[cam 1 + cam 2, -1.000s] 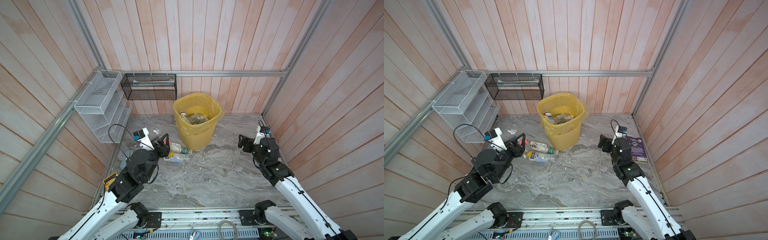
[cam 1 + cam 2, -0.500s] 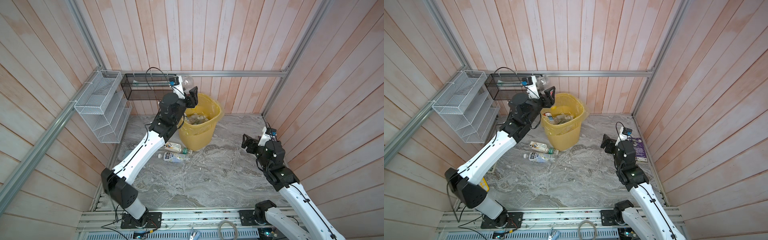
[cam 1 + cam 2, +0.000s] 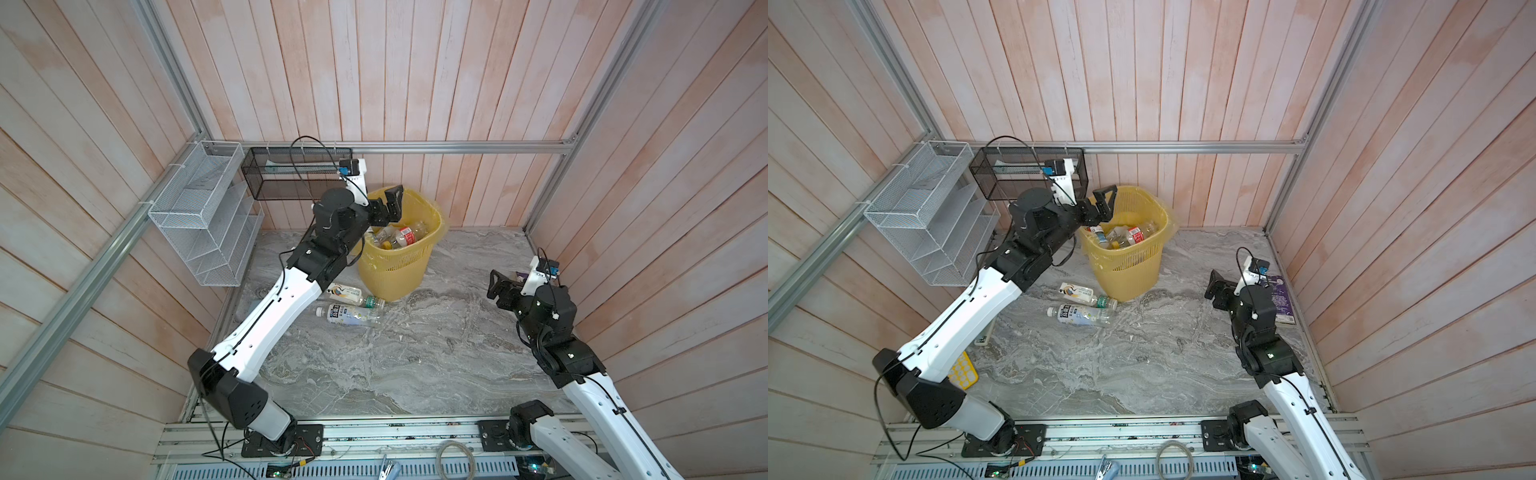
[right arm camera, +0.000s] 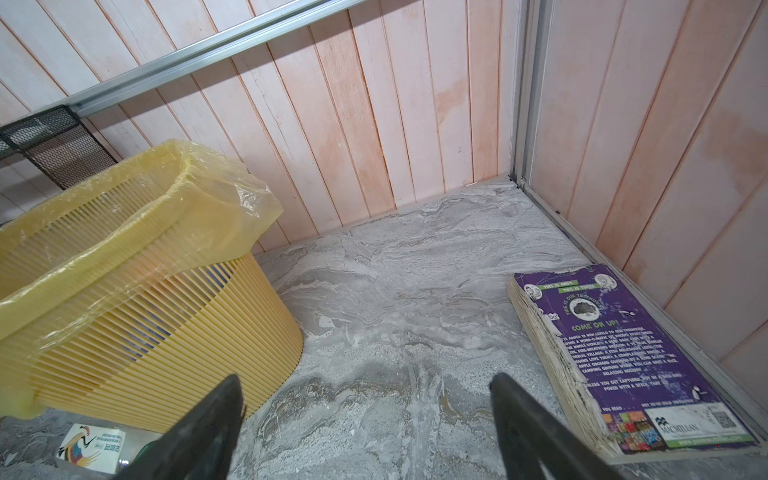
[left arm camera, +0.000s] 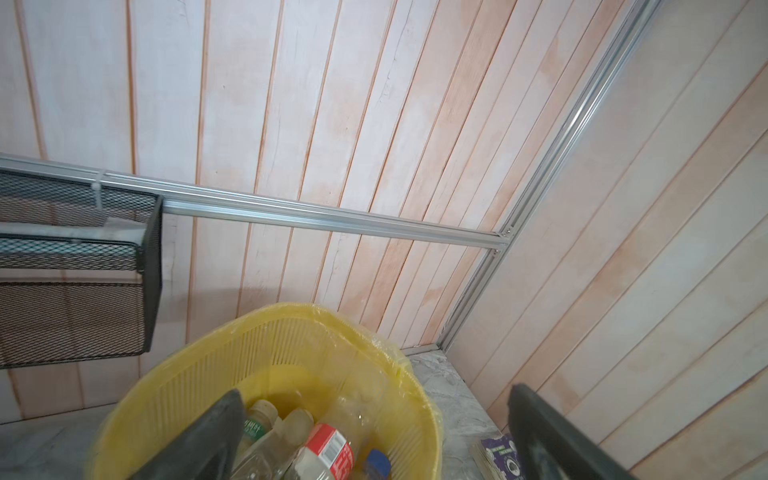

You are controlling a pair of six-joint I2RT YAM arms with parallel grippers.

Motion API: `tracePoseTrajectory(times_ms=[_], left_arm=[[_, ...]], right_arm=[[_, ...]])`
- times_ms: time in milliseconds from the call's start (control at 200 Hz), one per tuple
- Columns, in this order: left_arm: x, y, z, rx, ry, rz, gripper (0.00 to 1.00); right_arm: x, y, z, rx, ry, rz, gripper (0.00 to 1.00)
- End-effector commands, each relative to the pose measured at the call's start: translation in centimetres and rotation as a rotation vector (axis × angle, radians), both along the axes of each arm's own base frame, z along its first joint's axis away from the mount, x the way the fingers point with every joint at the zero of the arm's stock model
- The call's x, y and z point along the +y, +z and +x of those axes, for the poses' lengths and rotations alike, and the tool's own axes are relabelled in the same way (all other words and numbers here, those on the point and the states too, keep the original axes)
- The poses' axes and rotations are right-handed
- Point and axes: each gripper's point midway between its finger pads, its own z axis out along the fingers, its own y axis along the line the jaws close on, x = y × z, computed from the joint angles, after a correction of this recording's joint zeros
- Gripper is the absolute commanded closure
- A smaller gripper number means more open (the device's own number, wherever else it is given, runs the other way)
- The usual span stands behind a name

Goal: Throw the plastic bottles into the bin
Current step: 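Draw the left arm back and lower it to the oolong tea bottle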

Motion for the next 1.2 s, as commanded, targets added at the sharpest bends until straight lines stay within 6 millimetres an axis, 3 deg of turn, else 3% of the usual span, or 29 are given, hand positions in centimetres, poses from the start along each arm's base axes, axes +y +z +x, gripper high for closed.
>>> tracePoseTrajectory(times_ms=[0,60,225,350,455,610,790,1195], left_arm=[[2.6,-2.5,-0.4,0.025,0.112,0.036,0.0],[4.3,-4.6,-0.8,0.075,0.159,0.019,0.0],[8.7,-13.8,-3.1,0.29,0.264,-0.075,0.0],[11.3,-19.6,-5.5,0.431,0.343,-0.2,0.0],[11.9,-24.1,-7.1,0.554,0.374,-0.308,0.0],[10.9,-29.8,-7.8,0.732,0.371,-0.401,0.01],[8.7,-33.6,-7.5,0.864,0.322,-0.533,0.07],[7.6,-37.9,-8.7,1.042,0.393,-0.648,0.12]], right_arm=[[-0.1,-0.6,0.1,0.019,-0.006,0.0,0.07],[0.1,-0.9,0.3,0.025,-0.001,0.002,0.07],[0.7,-2.1,0.8,0.053,0.019,0.019,0.07],[1.1,-3.1,1.2,0.074,0.032,0.029,0.07],[1.5,-3.6,1.6,0.085,0.04,0.045,0.07],[1.7,-4.1,1.9,0.097,0.043,0.057,0.07],[1.2,-4.2,1.5,0.102,0.024,0.046,0.07],[0.5,-5.4,0.7,0.122,-0.004,0.039,0.07]])
